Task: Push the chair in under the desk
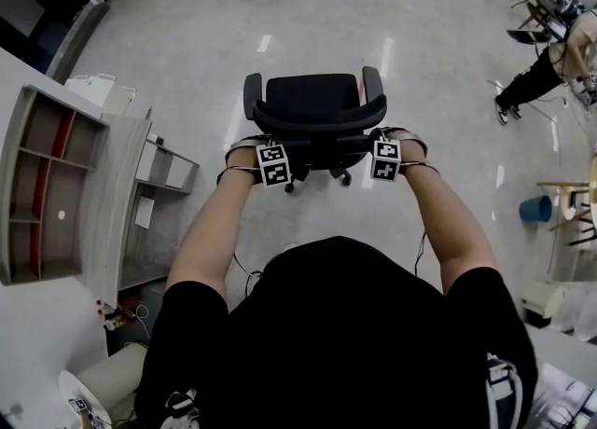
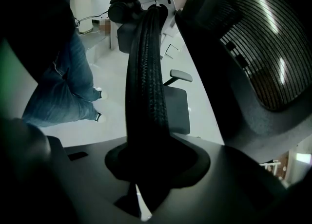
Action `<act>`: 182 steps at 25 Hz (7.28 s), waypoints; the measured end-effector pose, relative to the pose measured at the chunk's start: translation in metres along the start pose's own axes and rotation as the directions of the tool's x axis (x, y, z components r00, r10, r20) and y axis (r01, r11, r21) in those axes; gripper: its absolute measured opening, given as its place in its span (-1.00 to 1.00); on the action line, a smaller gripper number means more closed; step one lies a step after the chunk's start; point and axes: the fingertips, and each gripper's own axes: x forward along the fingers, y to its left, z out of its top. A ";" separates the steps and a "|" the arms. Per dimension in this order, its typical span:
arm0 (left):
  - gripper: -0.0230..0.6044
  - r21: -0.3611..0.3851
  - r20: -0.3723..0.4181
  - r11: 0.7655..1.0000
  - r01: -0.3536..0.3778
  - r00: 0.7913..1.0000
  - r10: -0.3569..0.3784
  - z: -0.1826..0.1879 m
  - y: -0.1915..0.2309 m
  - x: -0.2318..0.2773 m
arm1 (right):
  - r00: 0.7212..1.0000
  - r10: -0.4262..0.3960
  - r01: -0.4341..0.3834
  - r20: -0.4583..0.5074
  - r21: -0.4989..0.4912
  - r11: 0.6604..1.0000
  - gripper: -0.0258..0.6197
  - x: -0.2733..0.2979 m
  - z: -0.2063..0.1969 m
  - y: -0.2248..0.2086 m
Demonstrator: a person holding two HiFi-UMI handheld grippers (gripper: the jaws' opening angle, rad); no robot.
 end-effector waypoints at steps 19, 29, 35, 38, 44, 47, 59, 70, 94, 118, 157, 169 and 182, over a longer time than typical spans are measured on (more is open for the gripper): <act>-0.62 -0.092 -0.018 0.996 0.003 1.000 -0.004 -0.008 -0.044 -0.016 | 0.999 0.007 -0.004 0.040 -0.079 0.997 -0.57 -0.010 0.015 0.017; -0.63 -0.205 -0.054 0.979 -0.024 0.998 0.014 -0.039 -0.081 -0.031 | 0.996 0.018 -0.001 0.092 -0.186 0.982 -0.56 -0.007 0.056 0.024; -0.63 -0.281 -0.080 0.958 -0.049 0.996 0.027 -0.071 -0.111 -0.043 | 0.993 0.033 0.000 0.117 -0.266 0.964 -0.56 -0.005 0.096 0.031; -0.63 -0.321 -0.094 0.945 -0.055 0.995 0.026 -0.090 -0.128 -0.049 | 0.990 0.042 0.002 0.137 -0.304 0.953 -0.56 -0.003 0.121 0.037; -0.63 -0.406 -0.125 0.911 -0.073 0.992 0.024 -0.133 -0.169 -0.068 | 0.984 0.057 0.014 0.170 -0.388 0.921 -0.56 -0.006 0.177 0.053; -0.63 -0.442 -0.132 0.893 -0.089 0.991 0.033 -0.150 -0.204 -0.087 | 0.982 0.064 0.019 0.180 -0.423 0.906 -0.56 -0.021 0.207 0.076; -0.63 -0.597 -0.189 0.793 -0.123 0.982 0.010 -0.222 -0.293 -0.126 | 0.966 0.130 0.025 0.225 -0.580 0.814 -0.56 -0.032 0.316 0.118; -0.63 -0.725 -0.241 0.667 -0.171 0.970 -0.013 -0.266 -0.383 -0.156 | 0.942 0.195 0.063 0.274 -0.715 0.696 -0.56 -0.042 0.406 0.172; -0.63 -0.870 -0.310 0.422 -0.253 0.948 -0.071 -0.318 -0.537 -0.210 | 0.896 0.312 0.146 0.316 -0.873 0.466 -0.56 -0.076 0.544 0.282; -0.63 -0.877 -0.333 0.391 -0.278 0.940 -0.078 -0.389 -0.566 -0.229 | 0.889 0.322 0.166 0.326 -0.884 0.436 -0.56 -0.077 0.629 0.303; -0.58 -0.865 -0.357 0.395 -0.310 0.933 -0.048 -0.461 -0.552 -0.229 | 0.883 0.300 0.171 0.361 -0.842 0.511 -0.35 -0.062 0.702 0.284; -0.27 -0.928 -0.274 0.229 -0.294 0.955 0.115 -0.443 -0.542 -0.271 | 0.844 0.309 0.135 0.438 -0.731 0.669 -0.20 -0.107 0.685 0.265; -0.27 -0.939 -0.300 0.005 -0.344 0.826 0.478 -0.404 -0.503 -0.321 | 0.694 0.275 -0.016 0.665 -0.368 0.930 -0.52 -0.187 0.673 0.214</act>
